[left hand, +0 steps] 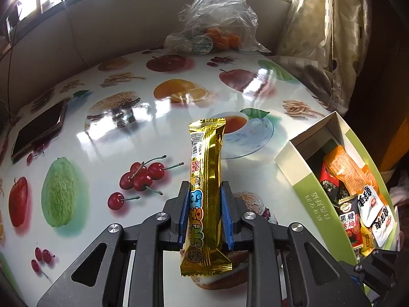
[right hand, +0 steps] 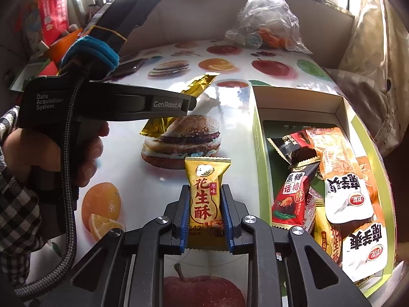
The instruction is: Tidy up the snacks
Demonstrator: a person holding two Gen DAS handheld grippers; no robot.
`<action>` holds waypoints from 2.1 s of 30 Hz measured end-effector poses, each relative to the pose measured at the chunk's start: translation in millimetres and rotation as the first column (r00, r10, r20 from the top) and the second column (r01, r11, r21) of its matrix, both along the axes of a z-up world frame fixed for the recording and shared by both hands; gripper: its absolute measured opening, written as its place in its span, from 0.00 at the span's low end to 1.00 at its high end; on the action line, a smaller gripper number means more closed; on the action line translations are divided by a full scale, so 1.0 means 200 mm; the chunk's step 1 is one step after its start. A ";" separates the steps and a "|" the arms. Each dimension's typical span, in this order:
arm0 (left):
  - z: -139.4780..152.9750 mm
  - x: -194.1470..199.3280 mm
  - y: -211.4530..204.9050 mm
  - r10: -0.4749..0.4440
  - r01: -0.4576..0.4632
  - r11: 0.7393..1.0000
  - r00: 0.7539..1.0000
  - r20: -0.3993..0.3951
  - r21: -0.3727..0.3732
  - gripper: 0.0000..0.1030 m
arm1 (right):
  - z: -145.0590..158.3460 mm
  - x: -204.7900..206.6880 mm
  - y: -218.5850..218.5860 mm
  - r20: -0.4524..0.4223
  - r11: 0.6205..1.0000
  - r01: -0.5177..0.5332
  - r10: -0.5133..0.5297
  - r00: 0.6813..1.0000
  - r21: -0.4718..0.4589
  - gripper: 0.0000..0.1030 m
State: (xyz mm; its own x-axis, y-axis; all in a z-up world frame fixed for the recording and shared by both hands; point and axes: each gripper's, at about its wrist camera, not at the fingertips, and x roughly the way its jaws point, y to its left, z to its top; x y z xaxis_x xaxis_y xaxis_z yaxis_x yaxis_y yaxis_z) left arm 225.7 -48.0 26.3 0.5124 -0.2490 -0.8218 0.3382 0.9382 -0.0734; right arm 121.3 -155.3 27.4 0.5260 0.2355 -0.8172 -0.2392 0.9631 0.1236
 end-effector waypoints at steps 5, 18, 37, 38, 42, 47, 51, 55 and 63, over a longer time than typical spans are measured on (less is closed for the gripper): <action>0.10 -0.07 0.04 0.013 -0.012 0.999 0.999 0.033 -0.031 0.23 | 0.05 -0.04 0.00 0.026 1.000 0.000 0.000 1.000 0.001 0.21; 0.32 -0.28 0.11 0.026 -0.017 0.996 0.994 0.102 -0.089 0.23 | 0.21 -0.18 -0.01 0.101 1.000 0.006 -0.007 0.995 0.005 0.21; 0.47 -0.46 0.02 0.000 0.019 0.993 0.988 0.156 -0.117 0.23 | 0.34 -0.31 -0.18 0.165 0.995 0.095 -0.097 0.982 0.018 0.21; 0.47 -0.46 0.01 -0.006 0.025 0.993 0.988 0.157 -0.117 0.23 | 0.34 -0.31 -0.19 0.167 0.995 0.101 -0.103 0.981 0.019 0.21; 0.48 -0.49 -0.04 -0.026 0.045 0.992 0.987 0.160 -0.114 0.23 | 0.36 -0.33 -0.24 0.176 0.992 0.122 -0.124 0.977 0.024 0.21; 0.48 -0.51 -0.11 -0.051 0.070 0.991 0.986 0.157 -0.113 0.23 | 0.38 -0.34 -0.30 0.187 0.989 0.144 -0.146 0.971 0.027 0.21; 0.48 -0.52 -0.16 -0.069 0.086 0.990 0.986 0.153 -0.113 0.23 | 0.39 -0.35 -0.35 0.192 0.986 0.167 -0.169 0.967 0.030 0.21; 0.47 -0.53 -0.20 -0.083 0.100 0.988 0.986 0.146 -0.115 0.23 | 0.40 -0.36 -0.41 0.197 0.982 0.188 -0.190 0.962 0.029 0.21; 0.46 -0.51 -0.29 -0.104 0.120 0.986 0.986 0.133 -0.116 0.23 | 0.41 -0.35 -0.49 0.199 0.974 0.224 -0.226 0.954 0.029 0.21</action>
State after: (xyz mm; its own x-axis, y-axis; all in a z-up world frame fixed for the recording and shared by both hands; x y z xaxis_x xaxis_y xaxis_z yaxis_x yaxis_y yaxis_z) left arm 123.3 -105.7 117.8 0.5731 -0.4059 -0.7119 0.4545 0.8803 -0.1360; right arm 50.6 -254.1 109.0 0.7180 0.0971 -0.6892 -0.0367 0.9941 0.1018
